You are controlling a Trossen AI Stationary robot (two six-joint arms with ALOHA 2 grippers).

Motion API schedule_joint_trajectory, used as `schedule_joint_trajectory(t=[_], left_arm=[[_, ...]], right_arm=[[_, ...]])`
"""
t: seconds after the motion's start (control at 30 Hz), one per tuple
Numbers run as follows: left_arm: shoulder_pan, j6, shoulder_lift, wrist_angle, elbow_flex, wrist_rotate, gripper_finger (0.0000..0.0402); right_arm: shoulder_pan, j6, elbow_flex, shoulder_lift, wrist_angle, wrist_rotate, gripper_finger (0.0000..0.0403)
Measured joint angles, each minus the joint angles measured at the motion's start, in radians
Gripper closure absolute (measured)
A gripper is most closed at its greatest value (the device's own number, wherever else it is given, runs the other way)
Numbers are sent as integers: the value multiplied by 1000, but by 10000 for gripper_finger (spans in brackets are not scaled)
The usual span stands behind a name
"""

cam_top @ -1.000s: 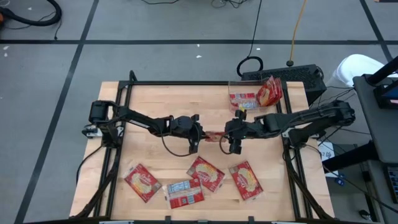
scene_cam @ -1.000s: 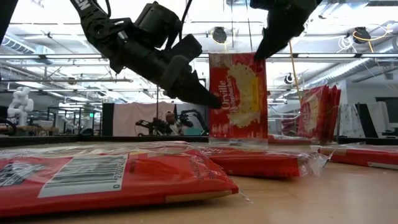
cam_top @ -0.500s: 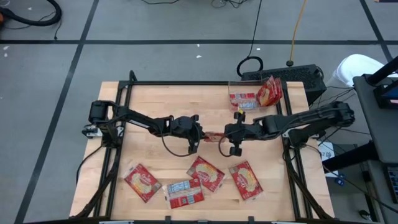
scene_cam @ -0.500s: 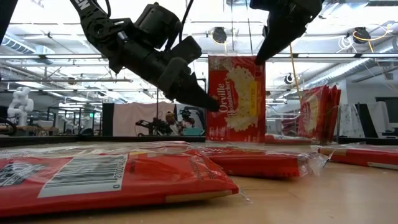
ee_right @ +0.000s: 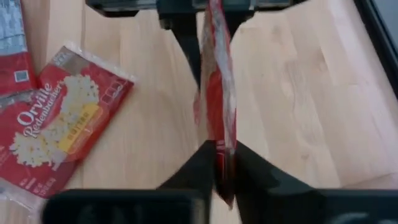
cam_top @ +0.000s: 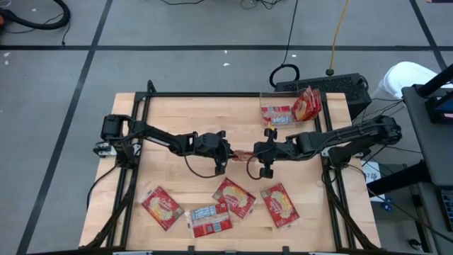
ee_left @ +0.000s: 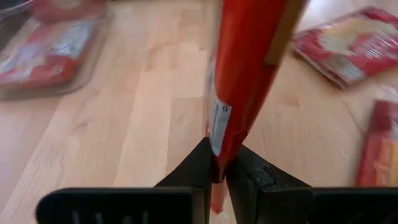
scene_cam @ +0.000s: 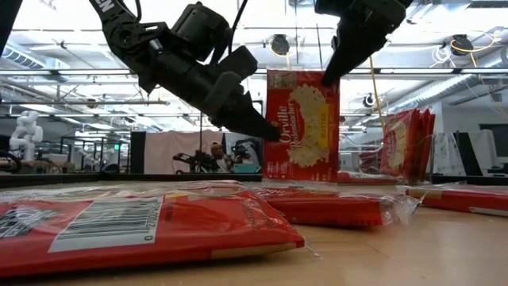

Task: Sort popcorn bags into baskets
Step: Put the red popcorn bag into the transparent bin

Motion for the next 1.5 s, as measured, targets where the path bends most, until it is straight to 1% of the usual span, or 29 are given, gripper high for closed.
schedule_joint_trajectory(t=[0.07, 0.17, 0.3, 0.43, 0.5, 0.6, 0.73, 0.8, 1.03, 1.17, 1.23, 1.3, 1.43, 1.5], left_arm=[[-1, -36, 0, 2, 0, -46, 340], [-6, -56, 0, 5, 0, -130, 296], [-18, -79, 0, 5, 0, -261, 219], [-23, -109, 0, -5, 0, -399, 151], [-20, -123, 0, -13, 0, -436, 128], [-13, -137, 0, -29, 0, -441, 109], [-9, -154, 0, -49, 0, -441, 106], [-9, -154, 0, -49, 0, -441, 112], [-13, -159, 0, -46, 0, -440, 141], [-12, -161, 1, -35, 0, -440, 154], [-12, -162, 1, -33, 0, -440, 159], [-12, -166, 1, -33, 0, -440, 162], [-12, -170, 1, -33, 0, -439, 161], [-12, -175, 1, -33, 0, -439, 161]], right_arm=[[0, 0, 0, 0, -1, 1, 392], [0, 19, 0, 0, -2, 18, 390], [0, 77, 0, -7, -47, 90, 399], [0, 183, -1, -44, -89, 214, 401], [0, 216, -1, -76, -102, 266, 402], [-1, 232, -1, -142, -88, 291, 402], [0, 210, -1, -239, -59, 286, 402], [-3, 196, -1, -292, -63, 309, 402], [-25, 210, -1, -474, -146, 589, 403], [-57, 205, -1, -540, -185, 733, 403], [-78, 185, -1, -559, -188, 759, 403], [-98, 199, -1, -570, -171, 787, 403], [-126, 210, -1, -582, -171, 786, 403], [-136, 237, -1, -580, -197, 786, 403]])
